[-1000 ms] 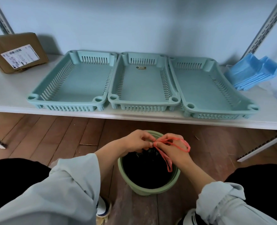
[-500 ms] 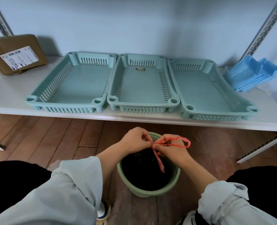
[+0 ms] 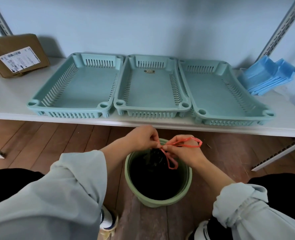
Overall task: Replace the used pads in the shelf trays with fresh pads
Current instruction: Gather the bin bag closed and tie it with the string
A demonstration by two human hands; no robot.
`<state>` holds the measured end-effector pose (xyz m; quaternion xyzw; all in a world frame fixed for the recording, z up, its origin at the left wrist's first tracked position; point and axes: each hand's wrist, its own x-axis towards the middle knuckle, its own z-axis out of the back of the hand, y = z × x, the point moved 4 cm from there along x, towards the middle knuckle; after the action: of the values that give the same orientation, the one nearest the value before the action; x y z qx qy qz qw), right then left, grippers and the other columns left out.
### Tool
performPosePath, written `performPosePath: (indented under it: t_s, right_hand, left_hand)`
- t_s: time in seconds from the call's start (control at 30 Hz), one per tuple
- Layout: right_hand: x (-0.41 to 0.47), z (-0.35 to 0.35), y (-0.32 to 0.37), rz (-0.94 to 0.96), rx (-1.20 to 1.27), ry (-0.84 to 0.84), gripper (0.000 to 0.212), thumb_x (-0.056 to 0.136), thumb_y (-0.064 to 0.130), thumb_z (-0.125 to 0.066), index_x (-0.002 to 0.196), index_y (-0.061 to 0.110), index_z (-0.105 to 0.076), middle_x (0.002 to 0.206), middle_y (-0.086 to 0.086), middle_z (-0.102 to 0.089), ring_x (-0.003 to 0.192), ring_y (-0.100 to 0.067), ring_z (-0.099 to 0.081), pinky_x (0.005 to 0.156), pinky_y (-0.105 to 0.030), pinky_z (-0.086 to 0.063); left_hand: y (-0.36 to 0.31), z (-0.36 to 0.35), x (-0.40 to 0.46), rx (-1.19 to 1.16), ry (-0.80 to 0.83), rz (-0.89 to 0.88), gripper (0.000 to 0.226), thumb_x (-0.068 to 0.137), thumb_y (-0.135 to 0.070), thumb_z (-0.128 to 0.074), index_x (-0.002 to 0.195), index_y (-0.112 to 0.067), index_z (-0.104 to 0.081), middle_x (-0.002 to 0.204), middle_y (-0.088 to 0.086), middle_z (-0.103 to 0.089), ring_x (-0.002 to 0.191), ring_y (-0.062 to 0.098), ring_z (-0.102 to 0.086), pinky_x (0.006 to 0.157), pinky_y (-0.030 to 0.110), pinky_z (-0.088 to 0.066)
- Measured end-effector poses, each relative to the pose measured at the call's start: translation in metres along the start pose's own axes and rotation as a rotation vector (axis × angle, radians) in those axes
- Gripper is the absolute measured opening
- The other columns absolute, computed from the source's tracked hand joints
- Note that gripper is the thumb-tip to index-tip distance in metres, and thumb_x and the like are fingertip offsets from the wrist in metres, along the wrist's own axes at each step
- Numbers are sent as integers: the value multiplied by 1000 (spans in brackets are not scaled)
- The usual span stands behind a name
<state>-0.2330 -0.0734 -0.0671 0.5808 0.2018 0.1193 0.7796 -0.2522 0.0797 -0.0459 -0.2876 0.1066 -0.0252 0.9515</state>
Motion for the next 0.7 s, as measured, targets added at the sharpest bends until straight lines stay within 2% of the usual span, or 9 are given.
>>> performPosePath:
  t_s: [0.1,0.17,0.23,0.37,0.47,0.53,0.6,0.67,0.7]
  right_hand:
    - [-1,9,-18,-111,1,-32,11,79,5,-74,71,8,-68,61,-5,-68,53,-10,-63,53,-20,-53]
    - [-10,11,-41,-248,12,-37,11,80,7,-74,71,8,-68,61,-2,-68,54,-8,-63,53,-20,-54]
    - [-13,9,-51,-302,19,-31,9,83,7,-71,75,5,-68,63,0,-69,55,-8,-63,54,-21,-55]
    - [-3,14,-39,-240,151,-133,8,89,10,-64,85,6,-68,69,-6,-66,56,-11,-61,58,-24,-57]
    - [6,20,-29,-184,261,-279,6,90,6,-62,85,6,-66,69,-9,-66,56,-12,-61,56,-23,-56]
    - [11,12,-26,-146,236,-307,6,88,3,-63,85,6,-68,75,-14,-70,65,-20,-66,63,-30,-59]
    - [14,-7,-23,-91,62,-216,15,85,1,-62,95,8,-71,87,-13,-73,80,-21,-68,79,-35,-56]
    - [12,-31,-20,-9,-154,1,27,81,3,-58,105,11,-71,93,-7,-72,85,-17,-65,83,-30,-52]
    - [9,-42,-21,26,-234,122,27,79,4,-57,102,13,-69,92,-6,-71,84,-18,-65,80,-31,-51]
  left_hand:
    - [10,1,-2,171,15,48,10,87,-23,-66,90,-15,-70,83,-9,-61,79,8,-55,75,23,-44]
    - [21,-11,-6,207,51,97,11,87,-23,-65,91,-15,-71,88,-6,-65,83,12,-60,76,25,-46]
    - [27,-20,-9,218,36,111,11,88,-22,-63,90,-17,-72,93,-5,-70,88,16,-64,75,26,-47]
    - [33,-15,-10,128,-92,131,10,88,-24,-62,87,-21,-71,82,-10,-61,87,13,-62,75,24,-45]
    - [34,-14,-9,147,-131,121,10,87,-29,-63,87,-20,-68,84,-8,-57,83,12,-54,74,25,-43]
    - [32,-20,-8,-67,-152,132,10,89,-27,-61,87,-18,-62,84,-4,-59,76,13,-57,63,24,-47]
    - [28,-31,-8,-359,-126,195,8,94,-22,-53,93,-14,-53,82,2,-59,67,13,-60,50,24,-50]
    - [27,-40,-8,-433,-127,242,8,97,-20,-47,96,-13,-47,76,3,-57,67,17,-62,55,32,-54]
    - [29,-43,-8,-413,-143,251,8,97,-20,-47,94,-13,-47,74,2,-57,69,20,-63,62,37,-56]
